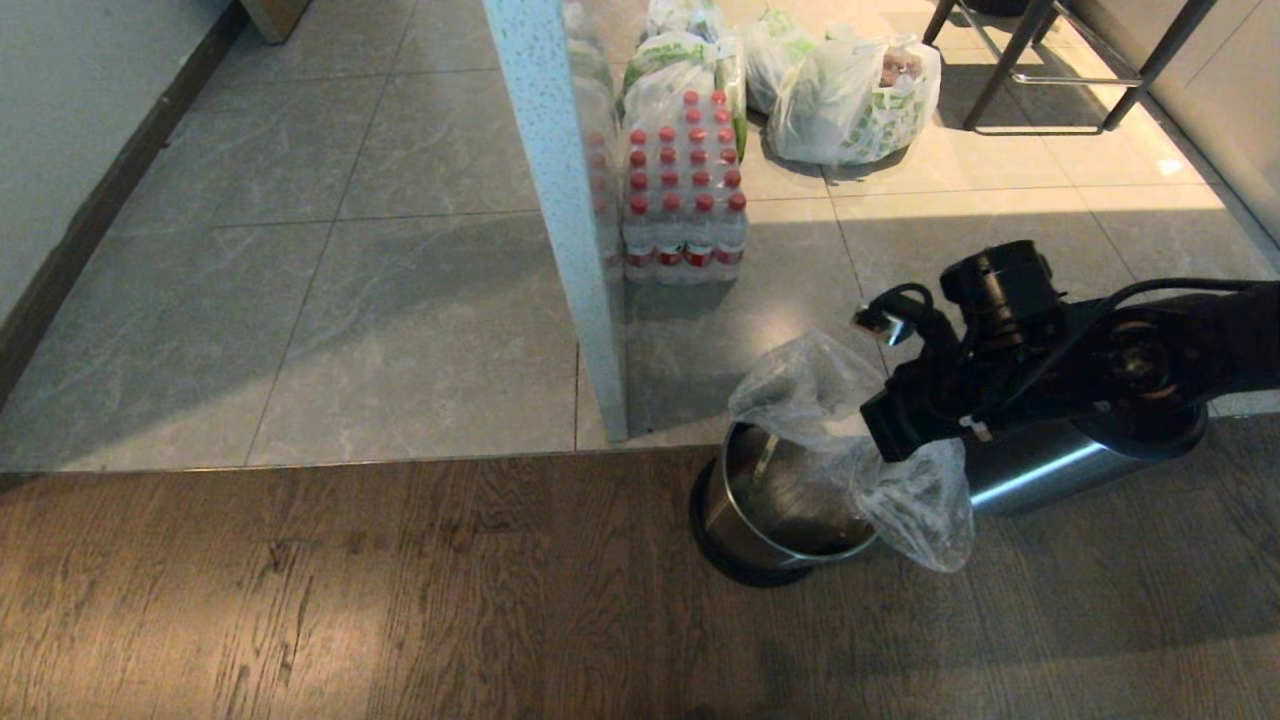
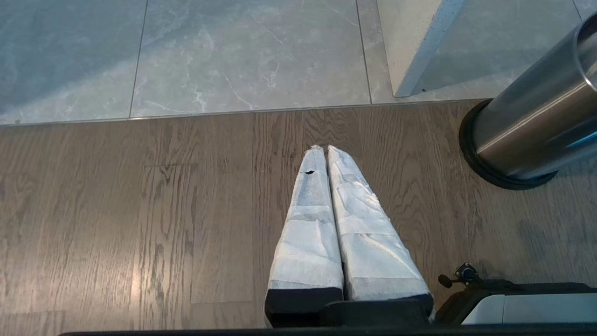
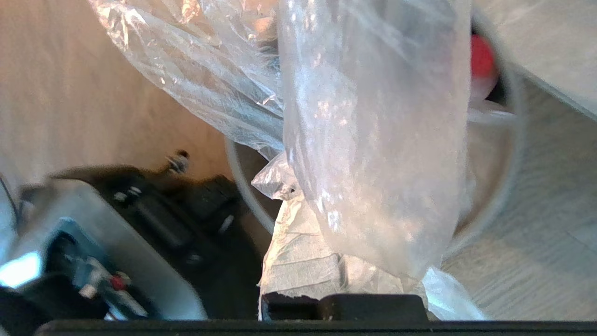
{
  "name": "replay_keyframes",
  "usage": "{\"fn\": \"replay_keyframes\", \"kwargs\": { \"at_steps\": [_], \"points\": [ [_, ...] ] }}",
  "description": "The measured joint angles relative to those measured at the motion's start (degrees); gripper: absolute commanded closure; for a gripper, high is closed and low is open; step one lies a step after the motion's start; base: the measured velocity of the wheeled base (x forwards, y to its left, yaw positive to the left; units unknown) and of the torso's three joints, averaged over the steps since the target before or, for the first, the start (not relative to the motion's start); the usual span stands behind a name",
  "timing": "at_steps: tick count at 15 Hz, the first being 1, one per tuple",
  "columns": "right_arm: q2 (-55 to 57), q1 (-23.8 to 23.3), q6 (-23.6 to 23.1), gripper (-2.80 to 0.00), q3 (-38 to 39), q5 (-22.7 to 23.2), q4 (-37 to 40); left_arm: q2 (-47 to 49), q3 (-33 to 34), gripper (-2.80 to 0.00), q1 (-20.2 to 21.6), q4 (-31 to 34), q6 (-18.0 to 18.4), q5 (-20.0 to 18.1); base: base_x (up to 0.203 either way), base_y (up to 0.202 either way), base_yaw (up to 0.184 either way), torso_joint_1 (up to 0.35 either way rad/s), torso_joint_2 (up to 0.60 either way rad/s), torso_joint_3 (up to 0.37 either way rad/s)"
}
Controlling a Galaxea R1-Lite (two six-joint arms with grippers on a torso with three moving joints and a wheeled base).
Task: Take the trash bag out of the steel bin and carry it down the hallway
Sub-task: Pick up the trash bag
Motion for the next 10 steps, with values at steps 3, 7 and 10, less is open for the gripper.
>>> {"fn": "replay_keyframes", "kwargs": {
  "at_steps": [3, 7, 10],
  "points": [
    [-7.81, -0.06, 3.01, 0.0, 2.48, 0.02, -0.03, 0.0, 0.0, 0.0, 0.0, 0.0, 0.0, 0.0, 0.0, 0.0, 0.0, 0.0, 0.0, 0.0],
    [-19.73, -0.12, 5.98, 0.0, 5.23, -0.09, 0.18, 0.0, 0.0, 0.0, 0.0, 0.0, -0.01, 0.0, 0.0, 0.0, 0.0, 0.0, 0.0, 0.0],
    [-30.34, -0.65, 8.21, 0.0, 7.72, -0.11, 0.22, 0.0, 0.0, 0.0, 0.0, -0.02, -0.01, 0.0, 0.0, 0.0, 0.0, 0.0, 0.0, 0.0]
  ]
}}
